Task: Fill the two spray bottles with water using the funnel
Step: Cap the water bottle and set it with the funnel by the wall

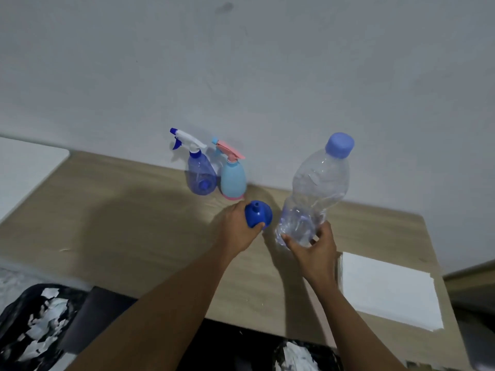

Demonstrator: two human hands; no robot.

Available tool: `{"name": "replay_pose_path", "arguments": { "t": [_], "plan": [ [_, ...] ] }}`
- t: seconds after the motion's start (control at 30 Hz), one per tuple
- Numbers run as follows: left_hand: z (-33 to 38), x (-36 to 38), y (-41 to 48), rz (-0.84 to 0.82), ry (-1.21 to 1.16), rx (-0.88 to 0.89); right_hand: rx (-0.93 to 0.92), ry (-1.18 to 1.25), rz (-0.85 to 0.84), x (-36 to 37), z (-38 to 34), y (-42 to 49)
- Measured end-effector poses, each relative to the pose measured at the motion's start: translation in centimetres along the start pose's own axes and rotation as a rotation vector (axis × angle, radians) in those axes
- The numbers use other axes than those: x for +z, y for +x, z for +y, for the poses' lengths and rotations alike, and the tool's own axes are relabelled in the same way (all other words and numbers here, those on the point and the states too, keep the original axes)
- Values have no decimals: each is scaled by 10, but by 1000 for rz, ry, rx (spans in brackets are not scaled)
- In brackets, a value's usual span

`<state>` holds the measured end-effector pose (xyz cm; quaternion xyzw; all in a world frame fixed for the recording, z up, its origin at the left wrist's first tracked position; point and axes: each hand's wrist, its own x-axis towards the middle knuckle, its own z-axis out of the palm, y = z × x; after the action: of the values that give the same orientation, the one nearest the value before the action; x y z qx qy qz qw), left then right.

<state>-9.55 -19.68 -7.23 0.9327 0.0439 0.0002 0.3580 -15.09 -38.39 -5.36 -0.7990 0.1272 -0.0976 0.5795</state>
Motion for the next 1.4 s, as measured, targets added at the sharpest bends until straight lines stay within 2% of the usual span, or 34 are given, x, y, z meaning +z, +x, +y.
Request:
{"name": "replay_pose_path", "arguments": {
  "t": [0.2,0.33,0.47,0.6,0.77,1.03,1.23,1.4],
  "plan": [
    [-9,19,55,-34,153,69,17,73,-18,31,-13,46],
    [-17,34,66,-46,175,88,19,135,-32,41,-26,54],
    [-23,41,72,-37,162,93,-59,86,-6,46,-8,67],
    [-24,44,67,42,125,103,-29,65,19,47,7,74],
    [-20,52,60,132,35,43,64,-106,85,55,23,77],
    [-15,53,82,189,67,2,-22,-78,114,70,23,102],
    [-15,51,81,188,39,33,17,-39,122,72,17,108],
    [3,48,51,334,-132,130,10,-73,139,44,20,85]
  ]
}}
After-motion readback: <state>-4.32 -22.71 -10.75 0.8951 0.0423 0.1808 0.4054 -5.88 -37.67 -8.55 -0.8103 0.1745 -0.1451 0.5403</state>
